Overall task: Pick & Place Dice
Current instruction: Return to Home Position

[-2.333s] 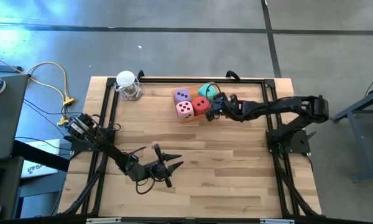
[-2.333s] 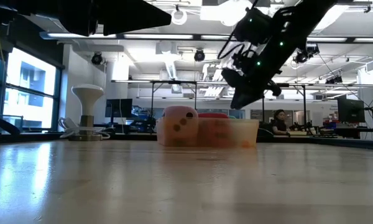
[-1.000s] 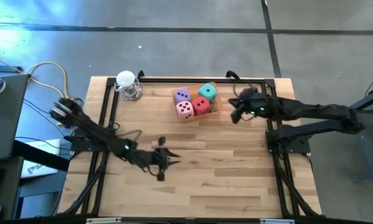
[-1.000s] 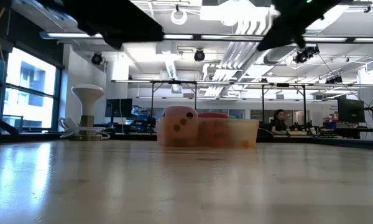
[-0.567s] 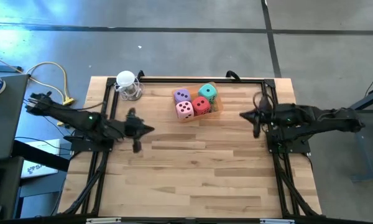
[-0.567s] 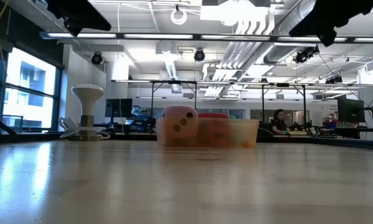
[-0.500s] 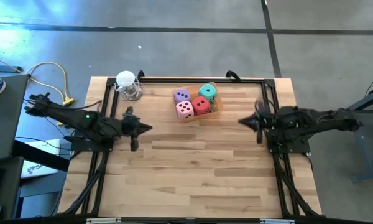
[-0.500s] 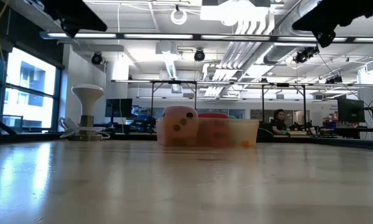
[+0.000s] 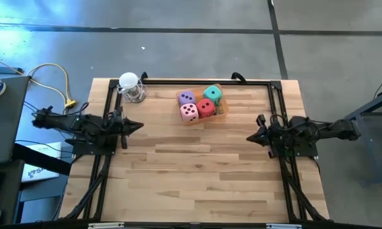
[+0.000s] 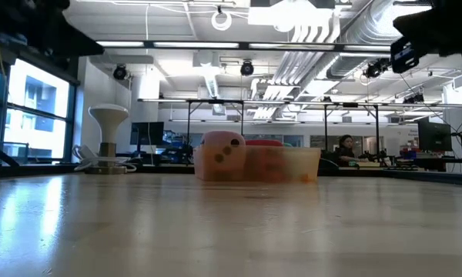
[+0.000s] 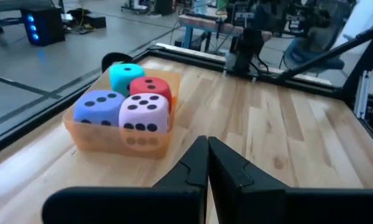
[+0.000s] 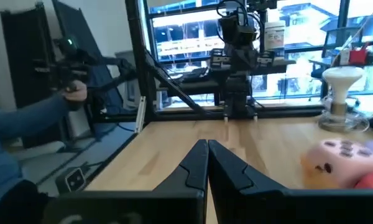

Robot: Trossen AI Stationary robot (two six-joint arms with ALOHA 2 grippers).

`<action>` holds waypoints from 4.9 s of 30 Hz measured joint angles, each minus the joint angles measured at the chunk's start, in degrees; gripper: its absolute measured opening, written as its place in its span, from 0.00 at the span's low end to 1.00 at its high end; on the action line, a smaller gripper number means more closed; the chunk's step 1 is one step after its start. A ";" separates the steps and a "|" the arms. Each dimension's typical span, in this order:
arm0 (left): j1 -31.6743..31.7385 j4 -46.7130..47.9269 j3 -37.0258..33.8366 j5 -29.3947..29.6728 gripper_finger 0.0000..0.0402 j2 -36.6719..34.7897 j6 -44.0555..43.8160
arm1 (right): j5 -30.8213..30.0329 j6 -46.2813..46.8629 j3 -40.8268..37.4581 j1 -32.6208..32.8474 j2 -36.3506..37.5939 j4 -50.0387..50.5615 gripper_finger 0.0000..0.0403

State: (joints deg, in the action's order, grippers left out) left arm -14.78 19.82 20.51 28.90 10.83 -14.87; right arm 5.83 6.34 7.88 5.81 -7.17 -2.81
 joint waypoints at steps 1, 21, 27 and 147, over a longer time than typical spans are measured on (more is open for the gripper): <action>0.51 0.00 -1.12 -0.29 0.00 -1.67 -0.02 | 0.50 1.00 -1.16 -0.34 0.76 -0.74 0.00; -2.51 -1.35 -10.14 -11.69 0.00 -10.62 4.19 | -7.49 5.43 -7.41 -2.50 2.54 0.20 0.00; -1.12 -1.01 -9.68 -8.53 0.00 -10.62 4.23 | -8.87 5.85 -7.41 -2.50 2.52 0.01 0.00; -0.33 -21.39 -19.63 -22.82 0.00 -9.92 11.46 | -8.69 5.87 -7.58 -2.50 2.52 0.05 0.00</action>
State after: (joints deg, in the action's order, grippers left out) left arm -15.11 -1.57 0.89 6.09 0.91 -3.41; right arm -2.86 12.21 0.30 3.31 -4.64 -2.76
